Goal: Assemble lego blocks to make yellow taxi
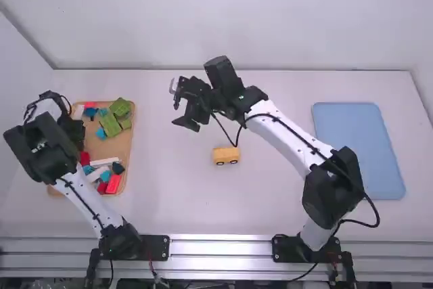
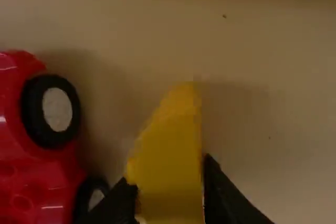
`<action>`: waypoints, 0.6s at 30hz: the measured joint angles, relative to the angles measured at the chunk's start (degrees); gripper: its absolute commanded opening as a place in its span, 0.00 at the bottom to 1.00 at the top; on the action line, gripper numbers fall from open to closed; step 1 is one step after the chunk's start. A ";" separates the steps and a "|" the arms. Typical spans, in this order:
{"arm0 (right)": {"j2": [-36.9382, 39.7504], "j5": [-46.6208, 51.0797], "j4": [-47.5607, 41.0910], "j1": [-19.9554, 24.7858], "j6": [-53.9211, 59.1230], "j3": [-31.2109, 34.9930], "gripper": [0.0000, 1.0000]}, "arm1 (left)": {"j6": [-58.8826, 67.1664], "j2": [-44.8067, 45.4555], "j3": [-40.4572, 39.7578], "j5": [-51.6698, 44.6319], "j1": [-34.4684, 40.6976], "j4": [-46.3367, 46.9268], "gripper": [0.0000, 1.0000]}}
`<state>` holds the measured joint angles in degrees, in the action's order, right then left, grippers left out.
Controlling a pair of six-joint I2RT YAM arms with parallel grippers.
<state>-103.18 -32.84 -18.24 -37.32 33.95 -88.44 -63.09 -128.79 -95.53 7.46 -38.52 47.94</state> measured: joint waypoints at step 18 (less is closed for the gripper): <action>0.00 0.26 -0.02 0.07 0.07 0.00 0.98 | 8.70 0.00 -2.56 -6.01 -2.01 3.19 0.02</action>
<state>-103.18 -32.58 -18.26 -37.26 34.02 -88.44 -54.39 -128.79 -98.08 1.45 -40.53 51.13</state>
